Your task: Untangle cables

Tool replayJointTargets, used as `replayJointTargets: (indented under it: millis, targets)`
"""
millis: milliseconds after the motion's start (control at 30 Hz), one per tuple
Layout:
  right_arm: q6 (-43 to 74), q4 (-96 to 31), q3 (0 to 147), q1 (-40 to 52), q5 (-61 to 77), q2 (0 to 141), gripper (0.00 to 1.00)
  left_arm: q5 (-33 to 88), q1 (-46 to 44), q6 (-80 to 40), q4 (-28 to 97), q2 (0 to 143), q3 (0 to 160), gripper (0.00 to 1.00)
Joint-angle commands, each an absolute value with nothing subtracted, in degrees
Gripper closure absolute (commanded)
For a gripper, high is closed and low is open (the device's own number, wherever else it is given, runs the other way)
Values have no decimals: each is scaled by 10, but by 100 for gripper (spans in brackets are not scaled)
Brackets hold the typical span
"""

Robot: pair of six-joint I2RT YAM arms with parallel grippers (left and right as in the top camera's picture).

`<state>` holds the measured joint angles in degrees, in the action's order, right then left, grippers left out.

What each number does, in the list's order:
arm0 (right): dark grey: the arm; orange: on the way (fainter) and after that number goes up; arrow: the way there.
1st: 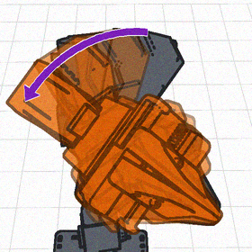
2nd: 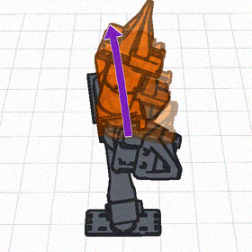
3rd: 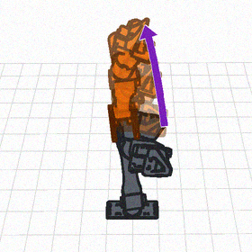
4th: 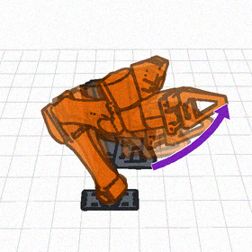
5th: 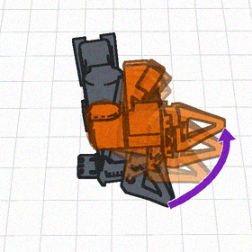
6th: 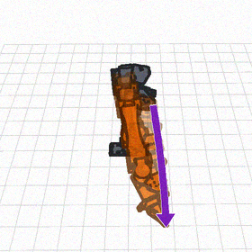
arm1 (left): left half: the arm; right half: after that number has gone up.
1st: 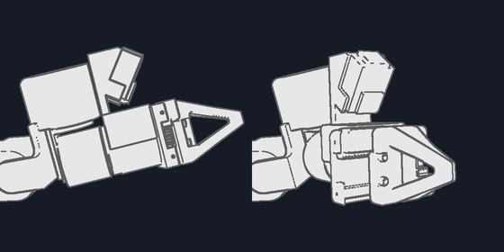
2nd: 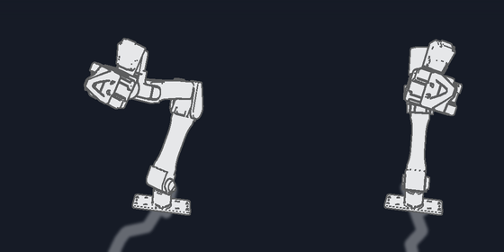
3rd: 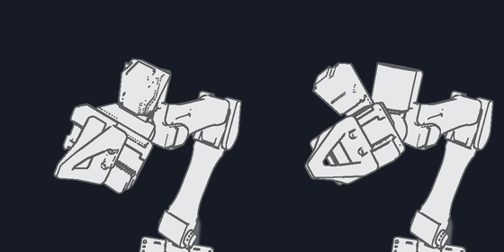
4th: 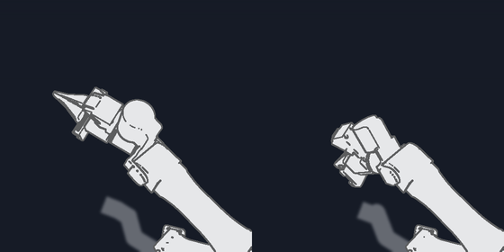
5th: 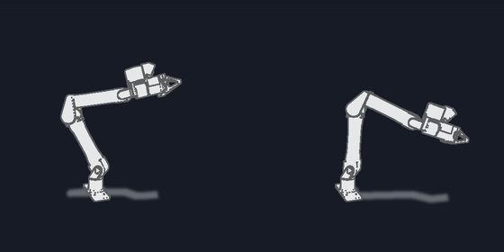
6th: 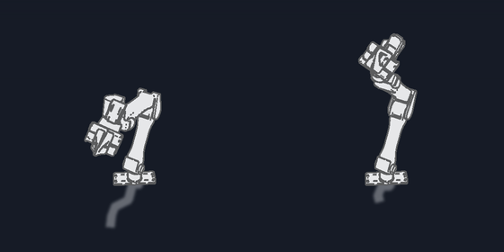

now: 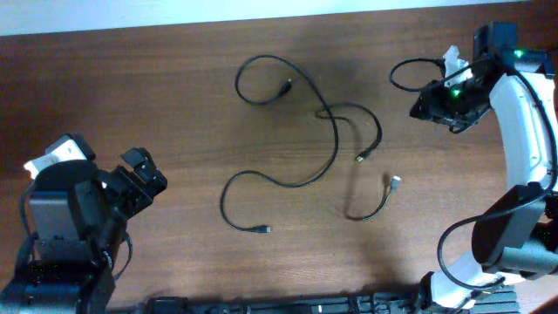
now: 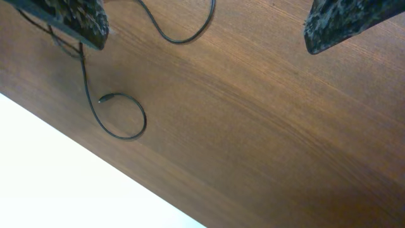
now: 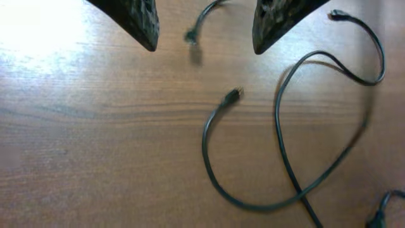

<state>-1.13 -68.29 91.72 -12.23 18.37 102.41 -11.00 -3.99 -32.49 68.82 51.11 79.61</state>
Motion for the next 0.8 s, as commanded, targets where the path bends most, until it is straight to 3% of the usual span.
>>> replayJointTargets:
  millis: [0,33,167,267,333,433,500,600,667,733,767]
  targets:
    - [-24,-650,897,-91,189,1016,32,-118,-38,-316,687,509,799,1]
    - [-55,-609,875,-68,188,1016,19,-118,-38,-316,687,509,799,1]
    - [-52,-420,760,4,170,1016,18,-118,-38,-316,687,509,799,1]
    - [264,-381,689,44,-45,1016,9,-118,-38,-316,687,509,799,1]
    - [325,-356,656,69,-52,1016,8,-118,-38,-316,687,509,799,1]
    - [370,-345,631,103,-72,1016,18,-118,-38,-316,687,509,799,1]
    - [399,-340,619,109,-104,1017,33,-118,-38,-316,687,509,799,1]
    - [399,-312,595,109,-102,1018,42,-118,-38,-316,687,509,799,1]
    - [400,-306,579,109,-101,1018,42,-118,-38,-316,687,509,799,1]
    - [399,-295,578,109,-95,1018,59,-118,-38,-316,687,509,799,1]
    - [399,-286,578,109,-95,1018,77,-118,-38,-316,687,509,799,1]
